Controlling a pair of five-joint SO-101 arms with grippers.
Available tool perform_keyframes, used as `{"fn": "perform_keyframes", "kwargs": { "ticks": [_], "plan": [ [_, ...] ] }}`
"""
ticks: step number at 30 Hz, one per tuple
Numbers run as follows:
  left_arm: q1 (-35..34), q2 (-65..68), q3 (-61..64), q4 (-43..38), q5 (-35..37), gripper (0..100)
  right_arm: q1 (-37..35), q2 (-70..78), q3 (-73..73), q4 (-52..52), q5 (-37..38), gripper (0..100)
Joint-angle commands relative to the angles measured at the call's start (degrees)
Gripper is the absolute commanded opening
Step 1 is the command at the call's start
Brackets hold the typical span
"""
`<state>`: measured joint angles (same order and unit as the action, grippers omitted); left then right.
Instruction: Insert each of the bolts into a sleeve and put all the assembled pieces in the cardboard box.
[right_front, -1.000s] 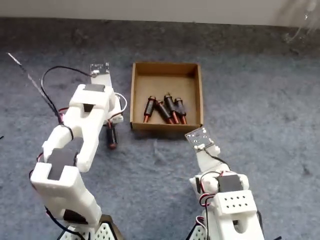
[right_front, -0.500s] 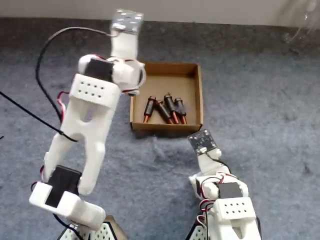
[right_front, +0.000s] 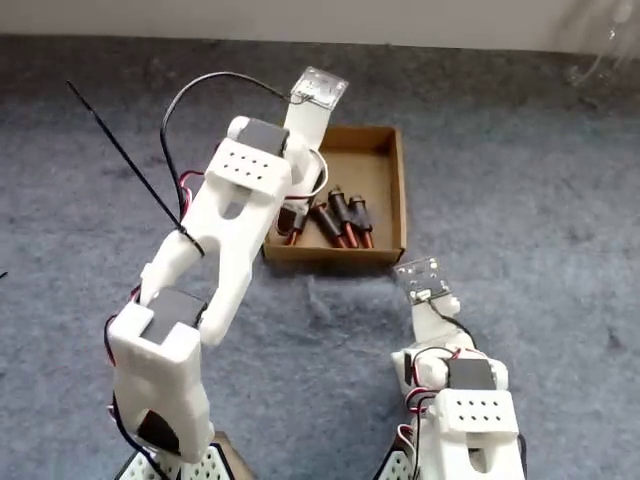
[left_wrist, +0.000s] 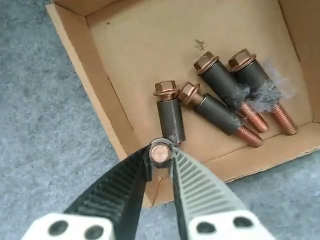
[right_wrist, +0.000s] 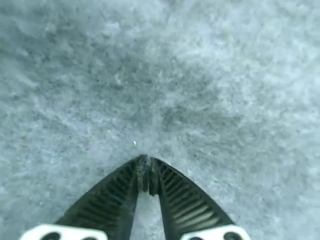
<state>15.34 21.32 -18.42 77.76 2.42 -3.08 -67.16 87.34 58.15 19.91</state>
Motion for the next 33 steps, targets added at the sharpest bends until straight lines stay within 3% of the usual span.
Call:
{"fn": "perform_keyframes", "kwargs": {
  "ticks": [1,4,9,16,23,26,31,33],
  "plan": [
    [-0.7,3.4,-5.8,1.9,-2.1,0,0.1,-0.5,-7.5,3.1,0.6,0.5],
    [-1.9,7.9,-7.3,1.8,-3.8,2,0.1,-0.3,-14.7,7.5,0.6,0.5],
    [-4.6,9.5,-8.7,1.9,-4.0,14,0.1,-0.5,-24.9,14.4,0.7,0.5],
    [-7.9,-0.2,-8.7,5.8,-4.0,14,0.1,-2.1,-28.0,14.7,0.7,0.5],
    [-11.3,-14.8,-8.1,12.7,-4.1,13,0.5,-23.0,-27.1,22.7,0.7,0.5],
    [-12.2,-22.8,-7.5,16.4,-3.8,13,2.6,-31.1,-21.8,20.4,1.9,0.5],
    [-12.4,-40.7,10.2,17.8,-3.7,13,3.2,-36.0,-12.4,19.9,4.4,0.5],
    [-13.6,-50.1,22.4,13.0,-3.6,13,3.3,-37.8,-10.2,19.9,4.4,0.5]
  ]
}}
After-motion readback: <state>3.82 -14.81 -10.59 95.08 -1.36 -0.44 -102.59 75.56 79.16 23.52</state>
